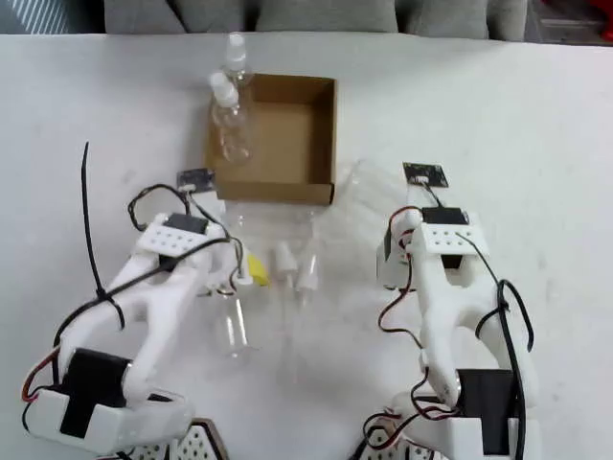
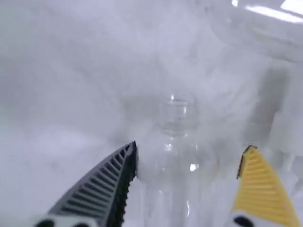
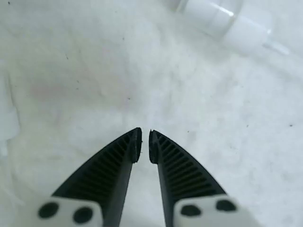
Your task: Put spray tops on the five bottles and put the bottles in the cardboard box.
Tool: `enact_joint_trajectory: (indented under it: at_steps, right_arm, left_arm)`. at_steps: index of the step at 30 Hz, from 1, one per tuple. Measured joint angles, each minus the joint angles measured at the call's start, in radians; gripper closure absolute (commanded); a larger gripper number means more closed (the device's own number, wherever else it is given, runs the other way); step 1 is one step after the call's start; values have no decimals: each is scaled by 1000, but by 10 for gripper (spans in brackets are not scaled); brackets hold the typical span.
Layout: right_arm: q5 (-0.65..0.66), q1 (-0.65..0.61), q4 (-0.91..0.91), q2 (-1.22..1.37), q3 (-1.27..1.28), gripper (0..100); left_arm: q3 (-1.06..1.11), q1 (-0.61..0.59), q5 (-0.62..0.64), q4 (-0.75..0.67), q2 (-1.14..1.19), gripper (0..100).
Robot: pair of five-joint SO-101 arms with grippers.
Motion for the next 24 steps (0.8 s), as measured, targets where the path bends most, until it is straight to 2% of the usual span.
enact_joint_trajectory:
  at_steps: [11, 17, 24]
  right_arm:
    - [0, 0, 0, 0, 0, 981]
    - [0, 0, 0, 0, 0, 981]
    - [0, 0, 0, 0, 0, 981]
  left_arm:
    - [40, 0, 23, -6, 0, 668]
    - [80, 0, 51, -81, -2, 668]
    - [81, 0, 77, -92, -2, 667]
